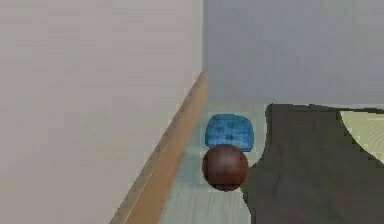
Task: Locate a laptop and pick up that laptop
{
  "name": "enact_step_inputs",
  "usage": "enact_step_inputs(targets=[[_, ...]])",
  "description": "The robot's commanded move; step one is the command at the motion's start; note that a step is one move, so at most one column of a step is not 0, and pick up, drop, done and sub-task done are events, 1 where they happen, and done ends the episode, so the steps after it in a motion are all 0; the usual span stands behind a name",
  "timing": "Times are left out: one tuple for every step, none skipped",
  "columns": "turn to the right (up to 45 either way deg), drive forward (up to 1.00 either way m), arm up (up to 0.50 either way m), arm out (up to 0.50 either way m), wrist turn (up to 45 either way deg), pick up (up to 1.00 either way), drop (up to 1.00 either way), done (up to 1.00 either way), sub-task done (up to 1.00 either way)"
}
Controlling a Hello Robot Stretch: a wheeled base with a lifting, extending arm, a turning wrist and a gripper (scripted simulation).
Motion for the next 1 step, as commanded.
enact_step_inputs(targets=[[0.0,0.15,0.00,0.00,0.0,0.00,0.00,0.00,0.00]])
